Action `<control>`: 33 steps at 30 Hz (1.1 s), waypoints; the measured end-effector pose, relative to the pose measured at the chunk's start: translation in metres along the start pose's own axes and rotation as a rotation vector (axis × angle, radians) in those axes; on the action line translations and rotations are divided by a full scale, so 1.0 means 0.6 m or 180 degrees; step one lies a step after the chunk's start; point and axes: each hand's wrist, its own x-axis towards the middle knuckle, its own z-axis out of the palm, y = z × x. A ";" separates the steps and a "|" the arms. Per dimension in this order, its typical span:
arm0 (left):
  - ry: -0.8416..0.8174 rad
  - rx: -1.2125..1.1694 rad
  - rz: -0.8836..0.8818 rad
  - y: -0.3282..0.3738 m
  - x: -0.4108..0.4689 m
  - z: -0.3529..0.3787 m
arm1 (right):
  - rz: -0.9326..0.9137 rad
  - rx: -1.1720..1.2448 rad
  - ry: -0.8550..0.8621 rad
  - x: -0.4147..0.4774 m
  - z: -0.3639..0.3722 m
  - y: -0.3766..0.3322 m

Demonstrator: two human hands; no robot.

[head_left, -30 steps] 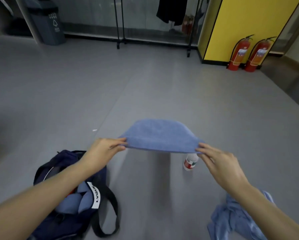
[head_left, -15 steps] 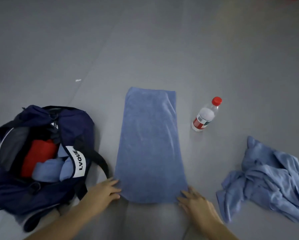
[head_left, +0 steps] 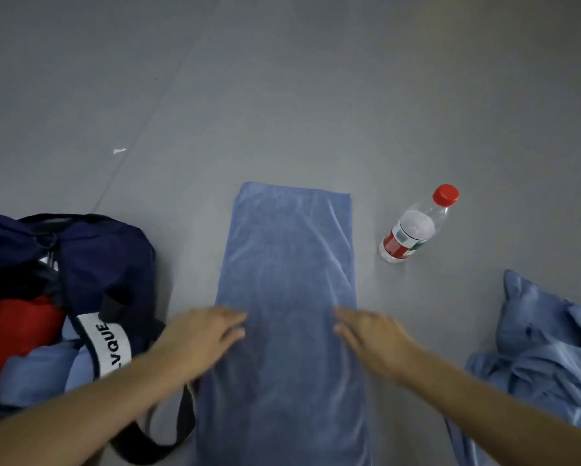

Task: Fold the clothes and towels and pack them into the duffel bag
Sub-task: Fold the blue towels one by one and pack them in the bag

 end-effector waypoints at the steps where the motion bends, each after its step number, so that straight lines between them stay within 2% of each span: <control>1: 0.0160 -0.0003 -0.0043 -0.008 0.051 -0.023 | 0.0017 0.0060 0.0109 0.047 -0.025 -0.001; 5: 0.0617 -0.0308 -0.0507 -0.045 0.229 -0.087 | 0.0574 0.0525 0.0725 0.223 -0.103 0.018; 8: 0.0779 -0.0265 -0.0554 -0.061 0.308 -0.118 | 0.0879 0.0659 0.0868 0.296 -0.121 0.034; 12: 0.0881 -0.0119 -0.0384 -0.076 0.385 -0.138 | 0.0832 0.0559 0.0703 0.342 -0.099 0.070; 16: 0.1052 -0.0121 -0.0483 -0.088 0.439 -0.150 | 0.0484 0.0334 0.1079 0.367 -0.087 0.113; 18: 0.1048 -0.0116 -0.0523 -0.092 0.464 -0.153 | 0.0500 0.0246 0.1113 0.384 -0.090 0.128; 21: 0.0817 -0.0135 -0.0561 -0.099 0.488 -0.156 | 0.0678 0.0046 0.1028 0.404 -0.092 0.128; 25: 0.0725 -0.0157 -0.0616 -0.112 0.490 -0.151 | 0.0502 0.0463 0.1798 0.395 -0.081 0.112; 31: 0.1135 0.0022 -0.0431 -0.136 0.437 -0.164 | 0.1163 0.1603 0.2389 0.379 -0.121 0.093; 33: 0.1328 -0.0013 -0.0320 -0.139 0.400 -0.169 | 0.1179 0.1715 0.2439 0.366 -0.138 0.082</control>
